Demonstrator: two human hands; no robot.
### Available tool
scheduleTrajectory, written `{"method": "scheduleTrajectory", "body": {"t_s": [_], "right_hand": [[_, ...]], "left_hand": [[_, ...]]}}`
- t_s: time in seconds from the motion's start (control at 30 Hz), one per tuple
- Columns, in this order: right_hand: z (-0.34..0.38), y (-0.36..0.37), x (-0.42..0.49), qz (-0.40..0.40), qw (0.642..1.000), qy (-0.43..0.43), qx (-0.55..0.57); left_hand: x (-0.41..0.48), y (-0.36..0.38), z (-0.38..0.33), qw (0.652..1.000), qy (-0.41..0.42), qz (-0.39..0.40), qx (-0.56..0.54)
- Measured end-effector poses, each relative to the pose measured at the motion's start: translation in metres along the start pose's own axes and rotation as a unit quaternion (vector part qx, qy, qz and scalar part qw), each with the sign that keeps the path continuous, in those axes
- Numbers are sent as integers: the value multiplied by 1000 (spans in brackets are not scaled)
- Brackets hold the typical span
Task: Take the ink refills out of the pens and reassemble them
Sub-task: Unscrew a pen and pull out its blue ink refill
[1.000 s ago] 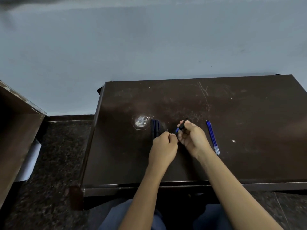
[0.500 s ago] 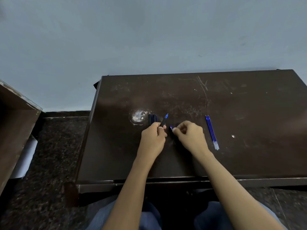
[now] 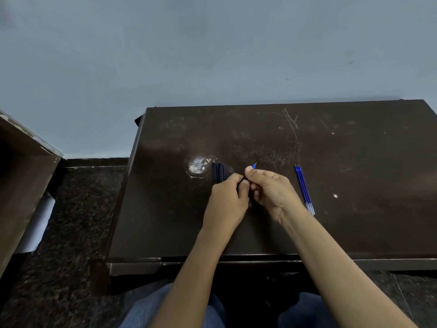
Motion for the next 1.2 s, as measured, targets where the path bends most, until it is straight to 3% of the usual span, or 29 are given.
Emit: {"method": "scheduleTrajectory", "body": {"t_s": [0.37,0.43,0.5,0.57,0.77,1.2], "right_hand": [[9,7,-5,27,999,-15,24],[10,6,-7,38,999,-14,33],[14,8,-8,69,996,-28,56],[19,12,-9,106,990,-46,76],[16,22,-11,110,990,-58,67],[10,27,-11,113,990,-28,77]], "left_hand": [[-2,-1,-6,1000,-2,20,-10],[-3,3,-2,992,-54,57,-96],[-6,7,-1,955,-126,122,-239],[-6,5,-3,929,-143,159,-303],[-5,-9,-1,990,-63,55,-115],[-5,-17,5,994,-85,-13,-63]]}}
Point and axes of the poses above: each hand's wrist, its own x-axis towards the middle knuckle, its own y-axis out of the palm, z = x × y, the point moved 6 cm from there along x, towards the middle knuckle, and after that the axes turned 3 degrees about -y, right-handed, at the moved point
